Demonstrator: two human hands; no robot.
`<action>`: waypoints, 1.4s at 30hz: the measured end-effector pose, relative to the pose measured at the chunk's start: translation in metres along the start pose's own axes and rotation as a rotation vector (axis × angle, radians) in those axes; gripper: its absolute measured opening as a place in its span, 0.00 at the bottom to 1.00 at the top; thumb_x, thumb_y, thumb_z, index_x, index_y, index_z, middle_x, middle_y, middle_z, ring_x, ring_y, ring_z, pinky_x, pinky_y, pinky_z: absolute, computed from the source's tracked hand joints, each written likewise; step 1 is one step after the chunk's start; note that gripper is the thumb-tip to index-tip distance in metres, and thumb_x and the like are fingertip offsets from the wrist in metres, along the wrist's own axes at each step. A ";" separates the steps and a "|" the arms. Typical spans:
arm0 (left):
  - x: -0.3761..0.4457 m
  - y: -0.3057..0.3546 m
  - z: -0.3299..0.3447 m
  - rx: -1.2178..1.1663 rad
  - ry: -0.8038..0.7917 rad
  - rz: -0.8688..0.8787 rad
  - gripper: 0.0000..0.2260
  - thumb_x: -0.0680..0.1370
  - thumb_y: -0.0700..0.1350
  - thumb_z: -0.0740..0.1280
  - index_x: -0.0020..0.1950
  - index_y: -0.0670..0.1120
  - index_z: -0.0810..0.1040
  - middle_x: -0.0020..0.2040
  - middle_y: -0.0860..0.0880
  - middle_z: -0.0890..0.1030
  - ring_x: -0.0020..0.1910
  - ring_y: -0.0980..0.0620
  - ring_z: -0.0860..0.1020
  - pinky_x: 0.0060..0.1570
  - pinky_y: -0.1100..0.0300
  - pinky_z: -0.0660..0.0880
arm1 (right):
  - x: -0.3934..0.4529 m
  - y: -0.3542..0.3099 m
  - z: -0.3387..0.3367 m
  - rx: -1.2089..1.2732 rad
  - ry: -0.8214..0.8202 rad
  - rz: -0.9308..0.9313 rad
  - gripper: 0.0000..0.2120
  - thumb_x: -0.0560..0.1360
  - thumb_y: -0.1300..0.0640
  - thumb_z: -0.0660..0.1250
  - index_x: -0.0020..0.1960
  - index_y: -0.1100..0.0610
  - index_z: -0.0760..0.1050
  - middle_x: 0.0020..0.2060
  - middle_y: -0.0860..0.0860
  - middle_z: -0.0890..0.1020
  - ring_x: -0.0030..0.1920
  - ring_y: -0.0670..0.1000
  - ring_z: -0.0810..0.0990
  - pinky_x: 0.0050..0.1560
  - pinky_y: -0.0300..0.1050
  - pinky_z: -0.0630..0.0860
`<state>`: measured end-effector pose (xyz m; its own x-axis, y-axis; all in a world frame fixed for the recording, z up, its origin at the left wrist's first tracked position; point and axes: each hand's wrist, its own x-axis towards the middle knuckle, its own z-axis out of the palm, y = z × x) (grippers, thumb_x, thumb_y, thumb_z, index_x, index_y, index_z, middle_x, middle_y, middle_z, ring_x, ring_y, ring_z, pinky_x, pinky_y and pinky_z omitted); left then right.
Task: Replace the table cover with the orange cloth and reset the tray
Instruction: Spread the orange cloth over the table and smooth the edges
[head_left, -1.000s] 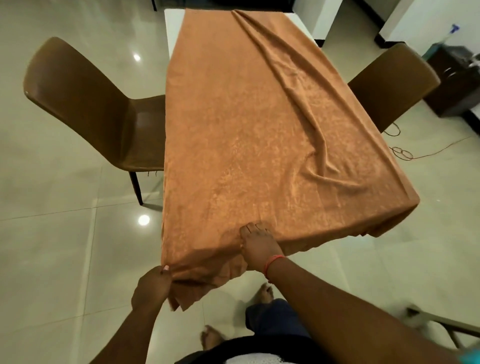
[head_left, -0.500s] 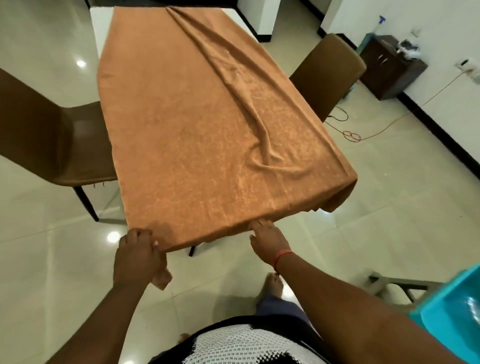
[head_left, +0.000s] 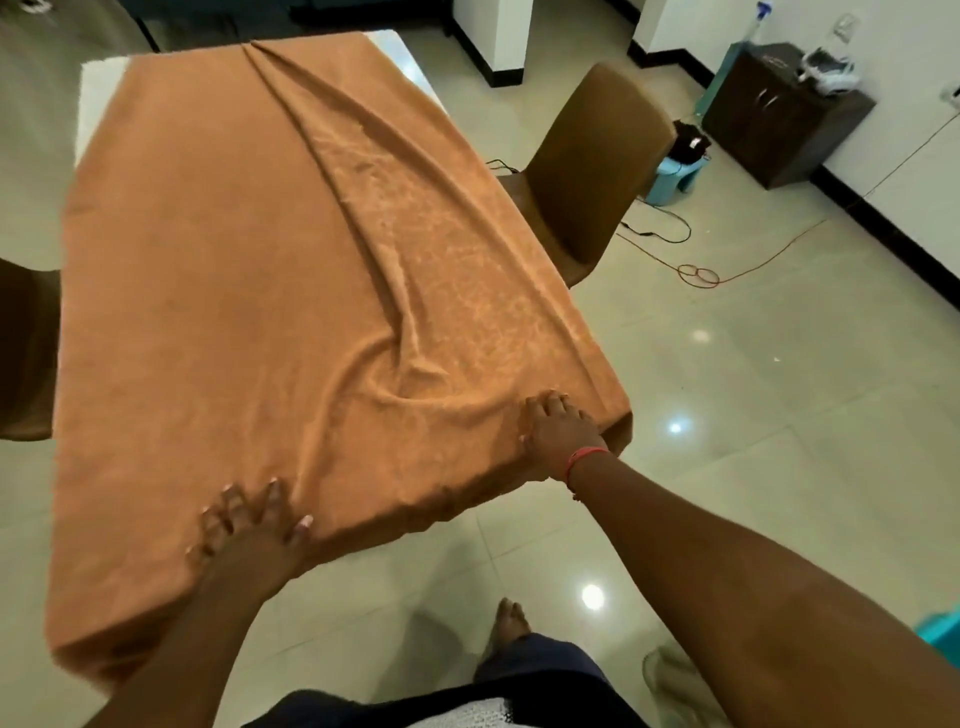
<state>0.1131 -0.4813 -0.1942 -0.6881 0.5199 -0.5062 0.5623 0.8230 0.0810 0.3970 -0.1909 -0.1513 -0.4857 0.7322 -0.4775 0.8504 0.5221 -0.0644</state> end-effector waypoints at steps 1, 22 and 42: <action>-0.002 0.006 0.002 0.009 0.017 -0.015 0.33 0.78 0.69 0.52 0.79 0.63 0.42 0.81 0.45 0.39 0.78 0.36 0.42 0.72 0.33 0.48 | 0.003 0.014 0.001 -0.027 -0.032 -0.001 0.31 0.81 0.45 0.55 0.79 0.55 0.49 0.79 0.61 0.51 0.79 0.63 0.51 0.76 0.62 0.53; -0.022 0.033 0.008 0.040 0.051 -0.138 0.30 0.81 0.63 0.50 0.80 0.57 0.44 0.81 0.42 0.47 0.78 0.35 0.48 0.75 0.38 0.53 | 0.041 0.054 -0.026 -0.142 -0.126 -0.117 0.32 0.83 0.46 0.52 0.80 0.55 0.43 0.80 0.60 0.45 0.79 0.62 0.46 0.77 0.60 0.53; -0.037 -0.098 -0.031 -0.029 0.138 -0.131 0.30 0.80 0.63 0.50 0.80 0.56 0.50 0.81 0.47 0.52 0.78 0.40 0.52 0.74 0.37 0.50 | 0.000 -0.239 -0.014 -0.165 -0.064 -0.320 0.31 0.82 0.42 0.48 0.81 0.52 0.43 0.80 0.58 0.45 0.78 0.65 0.48 0.75 0.66 0.51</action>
<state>0.0693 -0.5738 -0.1563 -0.8122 0.4325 -0.3914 0.4516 0.8910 0.0474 0.1905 -0.3099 -0.1236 -0.7041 0.4942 -0.5099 0.6107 0.7879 -0.0795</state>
